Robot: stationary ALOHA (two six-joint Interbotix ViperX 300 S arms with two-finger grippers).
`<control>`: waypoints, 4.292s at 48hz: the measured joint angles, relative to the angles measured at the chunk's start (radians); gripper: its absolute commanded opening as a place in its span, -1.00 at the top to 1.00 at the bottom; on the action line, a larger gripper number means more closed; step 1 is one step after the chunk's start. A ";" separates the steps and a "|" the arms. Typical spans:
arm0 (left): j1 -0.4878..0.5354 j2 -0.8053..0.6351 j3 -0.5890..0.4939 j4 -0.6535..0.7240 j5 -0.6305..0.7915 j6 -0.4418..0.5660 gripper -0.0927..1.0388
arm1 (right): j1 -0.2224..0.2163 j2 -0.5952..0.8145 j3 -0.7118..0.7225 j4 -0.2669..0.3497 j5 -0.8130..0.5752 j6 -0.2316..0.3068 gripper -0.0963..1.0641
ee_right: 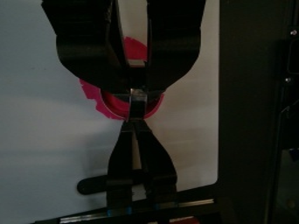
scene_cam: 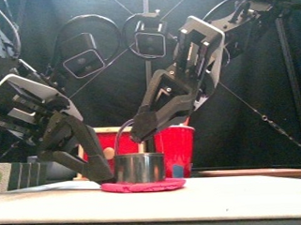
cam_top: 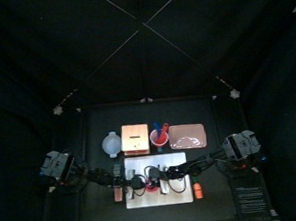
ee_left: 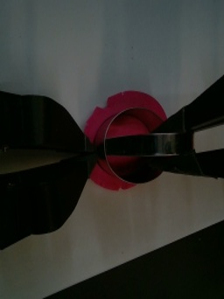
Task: Get the cutter from the drawer then cut the dough then place the extra dough in the bowl
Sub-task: Place the extra dough in the bowl
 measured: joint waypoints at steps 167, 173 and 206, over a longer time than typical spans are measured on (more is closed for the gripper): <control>0.173 0.038 -0.255 0.115 0.373 0.225 -0.65 | -0.101 -0.391 0.314 -0.086 0.152 0.035 -0.60; 0.173 0.060 -0.273 0.115 0.376 0.225 -0.65 | -0.101 -0.391 0.314 -0.086 0.152 0.035 -0.60; 0.178 0.114 -0.354 0.115 0.505 0.221 -0.33 | -0.101 -0.391 0.316 -0.075 0.152 0.037 -0.60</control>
